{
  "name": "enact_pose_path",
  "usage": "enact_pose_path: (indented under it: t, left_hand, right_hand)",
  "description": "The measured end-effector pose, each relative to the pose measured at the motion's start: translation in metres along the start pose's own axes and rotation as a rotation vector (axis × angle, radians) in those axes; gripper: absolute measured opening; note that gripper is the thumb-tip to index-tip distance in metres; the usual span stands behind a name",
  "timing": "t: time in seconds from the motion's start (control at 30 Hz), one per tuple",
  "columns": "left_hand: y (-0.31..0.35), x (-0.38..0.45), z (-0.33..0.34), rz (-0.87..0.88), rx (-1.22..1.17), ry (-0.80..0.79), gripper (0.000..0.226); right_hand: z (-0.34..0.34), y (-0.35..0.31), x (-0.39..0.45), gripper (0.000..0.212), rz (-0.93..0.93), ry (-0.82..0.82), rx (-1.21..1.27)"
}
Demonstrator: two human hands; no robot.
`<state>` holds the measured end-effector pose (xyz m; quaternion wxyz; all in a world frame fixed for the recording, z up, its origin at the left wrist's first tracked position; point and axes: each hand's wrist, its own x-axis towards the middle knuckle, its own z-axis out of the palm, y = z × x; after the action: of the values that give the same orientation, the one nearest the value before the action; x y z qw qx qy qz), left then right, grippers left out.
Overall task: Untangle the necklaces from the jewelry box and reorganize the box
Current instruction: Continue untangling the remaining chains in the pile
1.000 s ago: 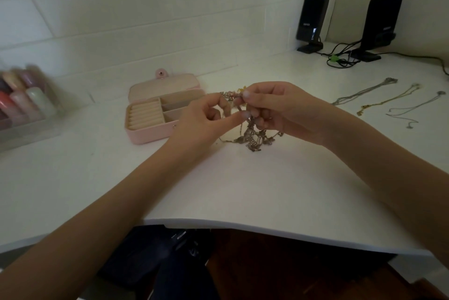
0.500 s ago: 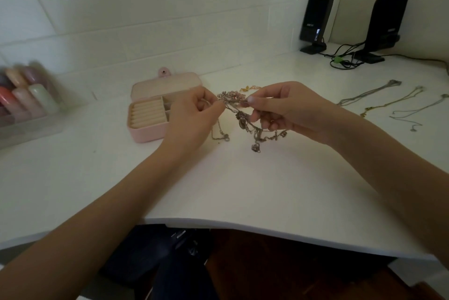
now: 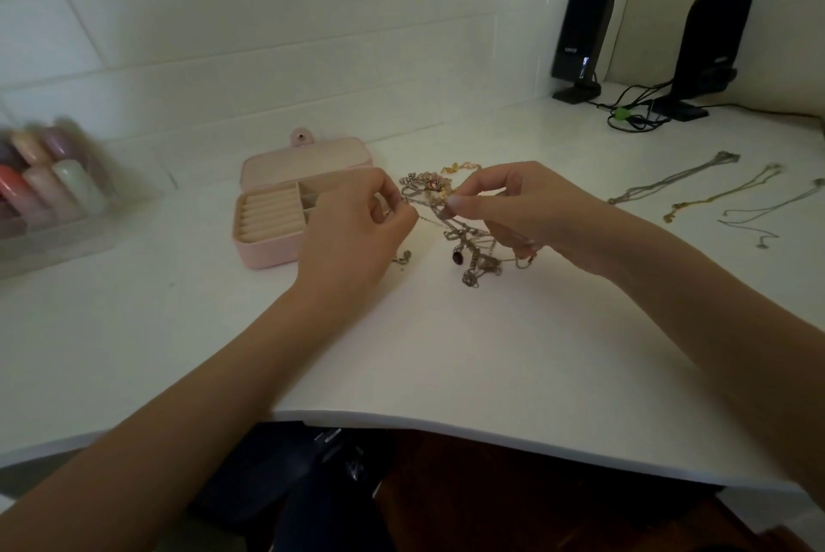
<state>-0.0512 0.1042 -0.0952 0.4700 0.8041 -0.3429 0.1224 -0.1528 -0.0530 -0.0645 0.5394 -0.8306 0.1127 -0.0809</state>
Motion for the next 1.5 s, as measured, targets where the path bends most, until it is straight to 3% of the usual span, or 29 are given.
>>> enact_pose_path:
  t: [0.23,0.67,1.1,1.3,1.5]
  left_hand:
    - [-0.003,0.002,-0.001,0.122,0.018,-0.057,0.015]
    - [-0.003,0.000,-0.002,0.112,0.151,-0.106,0.021]
    - [-0.008,0.002,-0.009,0.001,-0.076,0.113,0.026]
    - [-0.001,-0.008,-0.019,0.038,0.191,0.098,0.026]
    - [0.005,-0.031,-0.039,0.084,0.522,-0.172,0.021]
  right_hand:
    - [-0.004,0.000,0.001,0.019,-0.015,0.090,-0.050]
    - [-0.006,0.007,0.006,0.023,-0.113,0.360,-0.052]
    - [-0.024,0.016,0.015,0.026,-0.063,0.603,-0.008]
    - [-0.028,0.014,0.013,0.029,-0.112,0.591,0.001]
    - [-0.032,0.012,0.013,0.031,-0.165,0.574,0.082]
